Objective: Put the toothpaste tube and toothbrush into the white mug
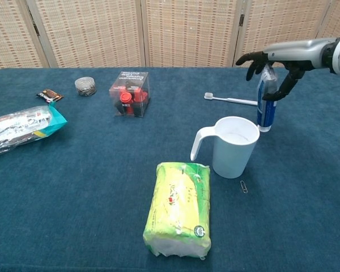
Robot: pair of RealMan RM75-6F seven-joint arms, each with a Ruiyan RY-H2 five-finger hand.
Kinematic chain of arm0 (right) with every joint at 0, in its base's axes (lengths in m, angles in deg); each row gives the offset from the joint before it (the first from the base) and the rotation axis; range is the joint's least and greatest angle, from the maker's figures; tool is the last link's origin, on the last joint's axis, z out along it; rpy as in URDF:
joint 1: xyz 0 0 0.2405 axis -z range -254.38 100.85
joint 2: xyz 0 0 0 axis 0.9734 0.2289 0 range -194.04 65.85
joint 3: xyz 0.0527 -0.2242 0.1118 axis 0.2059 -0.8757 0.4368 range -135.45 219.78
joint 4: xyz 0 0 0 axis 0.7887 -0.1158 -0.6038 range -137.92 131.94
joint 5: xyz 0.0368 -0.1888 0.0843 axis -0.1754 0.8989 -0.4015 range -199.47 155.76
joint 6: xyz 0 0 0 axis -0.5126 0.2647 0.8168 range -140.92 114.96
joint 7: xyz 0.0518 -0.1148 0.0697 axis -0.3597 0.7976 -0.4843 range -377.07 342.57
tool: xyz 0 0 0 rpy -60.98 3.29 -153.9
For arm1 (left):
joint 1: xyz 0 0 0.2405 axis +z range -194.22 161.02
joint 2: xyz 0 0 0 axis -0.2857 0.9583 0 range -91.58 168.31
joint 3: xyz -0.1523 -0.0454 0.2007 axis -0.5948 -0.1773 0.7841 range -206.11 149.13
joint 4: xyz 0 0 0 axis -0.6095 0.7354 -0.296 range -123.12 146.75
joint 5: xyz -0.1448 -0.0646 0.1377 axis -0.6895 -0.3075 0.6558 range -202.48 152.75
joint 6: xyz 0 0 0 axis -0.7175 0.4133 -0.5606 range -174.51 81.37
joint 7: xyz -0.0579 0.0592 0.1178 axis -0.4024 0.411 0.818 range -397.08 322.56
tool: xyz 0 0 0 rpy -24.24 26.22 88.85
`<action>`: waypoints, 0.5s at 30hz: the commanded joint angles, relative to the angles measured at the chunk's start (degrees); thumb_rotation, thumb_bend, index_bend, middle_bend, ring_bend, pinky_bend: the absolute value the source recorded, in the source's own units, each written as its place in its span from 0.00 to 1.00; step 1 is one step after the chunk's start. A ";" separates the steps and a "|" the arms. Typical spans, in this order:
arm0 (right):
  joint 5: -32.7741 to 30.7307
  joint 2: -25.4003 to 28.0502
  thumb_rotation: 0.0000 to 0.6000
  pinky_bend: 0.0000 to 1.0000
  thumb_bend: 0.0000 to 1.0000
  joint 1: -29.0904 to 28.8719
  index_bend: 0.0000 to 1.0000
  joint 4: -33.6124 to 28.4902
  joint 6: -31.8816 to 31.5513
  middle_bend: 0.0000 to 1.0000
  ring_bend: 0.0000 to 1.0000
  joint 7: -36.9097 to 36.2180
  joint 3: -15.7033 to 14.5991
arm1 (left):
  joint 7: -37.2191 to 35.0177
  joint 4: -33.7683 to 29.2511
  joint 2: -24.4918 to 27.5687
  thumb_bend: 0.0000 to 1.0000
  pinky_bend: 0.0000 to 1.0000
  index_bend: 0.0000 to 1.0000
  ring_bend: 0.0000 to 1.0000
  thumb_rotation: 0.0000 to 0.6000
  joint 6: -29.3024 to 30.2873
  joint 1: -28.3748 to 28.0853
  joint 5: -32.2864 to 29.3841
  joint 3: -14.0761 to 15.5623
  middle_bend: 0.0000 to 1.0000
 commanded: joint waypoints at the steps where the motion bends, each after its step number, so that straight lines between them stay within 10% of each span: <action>1: -0.01 -0.69 1.00 0.13 0.22 -0.32 0.00 0.60 -0.56 0.10 0.09 -0.44 0.33 | -0.11 0.13 -0.01 0.31 0.13 0.19 0.04 1.00 0.03 0.09 -0.10 0.02 0.05; 15: -1.43 -1.91 1.00 0.13 0.21 -1.04 0.00 1.17 -1.07 0.11 0.09 1.10 -0.67 | 0.22 0.23 -0.18 0.31 0.13 0.19 0.04 1.00 -0.54 -0.20 -0.02 0.04 0.05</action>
